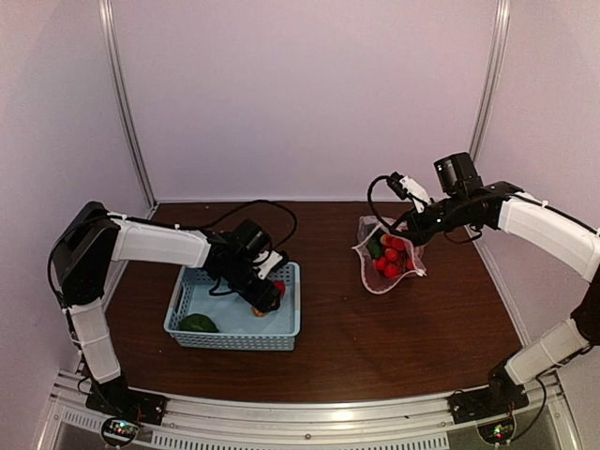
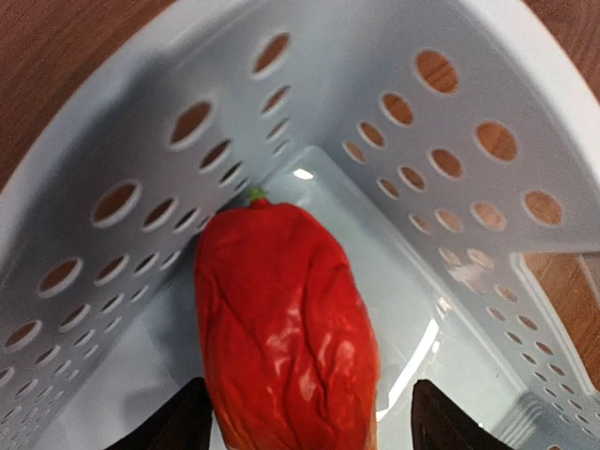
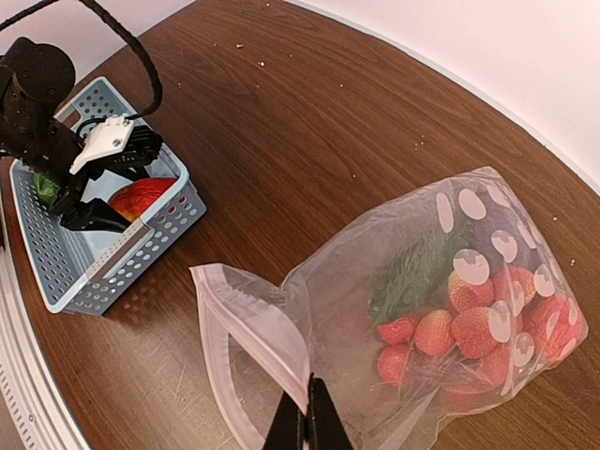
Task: Place the food in the zip-top bag and seal the zipper
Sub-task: Pick up the fake fruit from the bin.
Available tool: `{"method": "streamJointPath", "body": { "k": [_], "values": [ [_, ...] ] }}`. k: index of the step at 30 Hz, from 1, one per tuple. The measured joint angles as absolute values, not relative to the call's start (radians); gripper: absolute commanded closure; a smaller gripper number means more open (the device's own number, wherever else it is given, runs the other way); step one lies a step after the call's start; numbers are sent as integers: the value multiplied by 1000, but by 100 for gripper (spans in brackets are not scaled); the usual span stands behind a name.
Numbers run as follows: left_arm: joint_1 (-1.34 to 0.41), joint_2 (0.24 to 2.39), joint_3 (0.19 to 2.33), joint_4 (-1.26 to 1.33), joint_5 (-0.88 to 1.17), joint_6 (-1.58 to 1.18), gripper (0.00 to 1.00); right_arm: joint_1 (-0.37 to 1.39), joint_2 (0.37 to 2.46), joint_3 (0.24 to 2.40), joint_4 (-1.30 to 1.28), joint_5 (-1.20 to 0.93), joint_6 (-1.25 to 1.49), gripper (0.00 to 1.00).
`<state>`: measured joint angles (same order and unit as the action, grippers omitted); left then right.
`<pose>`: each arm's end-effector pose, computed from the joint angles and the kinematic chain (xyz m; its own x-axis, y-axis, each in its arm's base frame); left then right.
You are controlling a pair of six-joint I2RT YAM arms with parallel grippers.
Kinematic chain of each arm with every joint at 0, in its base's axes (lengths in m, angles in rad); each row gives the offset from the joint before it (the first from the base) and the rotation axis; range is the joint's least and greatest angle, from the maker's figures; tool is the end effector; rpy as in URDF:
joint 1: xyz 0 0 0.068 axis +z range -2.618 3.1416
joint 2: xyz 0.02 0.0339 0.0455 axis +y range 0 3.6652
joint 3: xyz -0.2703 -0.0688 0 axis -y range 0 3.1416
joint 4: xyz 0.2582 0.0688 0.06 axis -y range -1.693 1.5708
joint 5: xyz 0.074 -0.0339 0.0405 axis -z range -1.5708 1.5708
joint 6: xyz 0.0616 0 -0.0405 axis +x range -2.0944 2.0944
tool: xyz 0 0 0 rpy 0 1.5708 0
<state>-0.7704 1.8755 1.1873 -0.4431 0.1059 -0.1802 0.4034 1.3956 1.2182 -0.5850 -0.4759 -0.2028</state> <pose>0.2798 -0.2806 0.1313 -0.7688 0.4978 -0.4014 0.5967 0.7842 -0.1704 0.2931 0.1558 0.3042 -0.4906 -0.4040 -0.7721 -0.7682 0.6188 0.1643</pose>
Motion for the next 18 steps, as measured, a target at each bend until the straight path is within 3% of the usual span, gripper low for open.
{"method": "streamJointPath", "body": {
  "k": [6,13,18],
  "values": [
    [-770,1878,1190,-442,75,-249,51,403,1396,1218,-579,-476,-203,100],
    [-775,1846,1205,-492,79,-286,57,403,1396,1219,-579,-476,-204,100],
    [-794,1671,1202,-552,59,-319,59,403,1396,1227,-588,-476,-204,100]
  ]
}}
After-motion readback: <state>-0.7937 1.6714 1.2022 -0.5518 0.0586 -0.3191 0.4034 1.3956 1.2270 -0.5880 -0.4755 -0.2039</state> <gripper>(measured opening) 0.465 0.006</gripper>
